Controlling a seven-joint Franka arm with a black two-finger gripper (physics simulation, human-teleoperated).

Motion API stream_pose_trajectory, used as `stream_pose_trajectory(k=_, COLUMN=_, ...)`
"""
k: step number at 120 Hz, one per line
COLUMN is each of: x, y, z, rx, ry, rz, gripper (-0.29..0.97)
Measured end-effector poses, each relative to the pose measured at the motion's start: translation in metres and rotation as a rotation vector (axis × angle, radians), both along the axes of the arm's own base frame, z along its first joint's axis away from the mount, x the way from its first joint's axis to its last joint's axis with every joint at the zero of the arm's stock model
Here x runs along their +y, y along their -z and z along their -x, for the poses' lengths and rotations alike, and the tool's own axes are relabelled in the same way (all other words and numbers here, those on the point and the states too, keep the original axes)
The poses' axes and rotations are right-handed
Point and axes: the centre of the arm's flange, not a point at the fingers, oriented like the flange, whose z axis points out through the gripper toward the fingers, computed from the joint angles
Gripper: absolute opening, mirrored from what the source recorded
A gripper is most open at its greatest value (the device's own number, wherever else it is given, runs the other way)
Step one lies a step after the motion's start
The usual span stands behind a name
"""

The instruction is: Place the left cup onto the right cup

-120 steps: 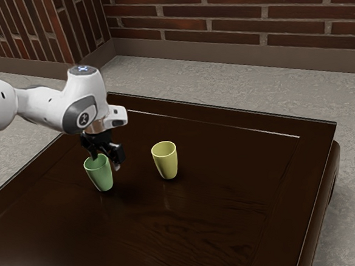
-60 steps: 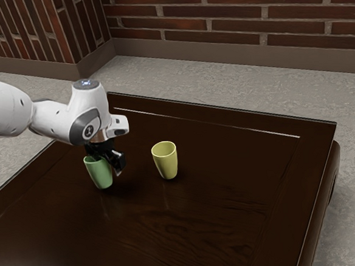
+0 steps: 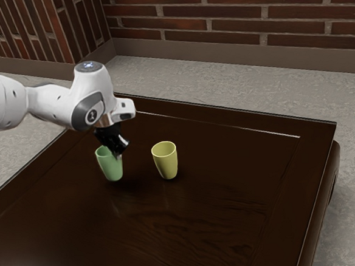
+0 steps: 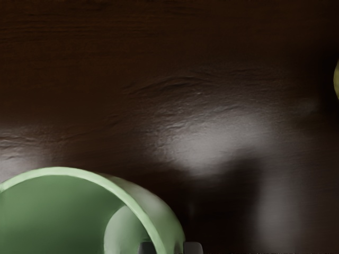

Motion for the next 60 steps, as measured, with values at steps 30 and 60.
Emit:
stream_pose_trajectory(k=30, x=-0.036, y=-0.065, z=0.002, rx=-0.033, ry=0.028, rz=0.001, gripper=-0.09)
stream_pose_trajectory(k=60, x=-0.123, y=-0.176, z=0.015, rx=-0.077, ry=0.096, rz=-0.034, gripper=-0.1)
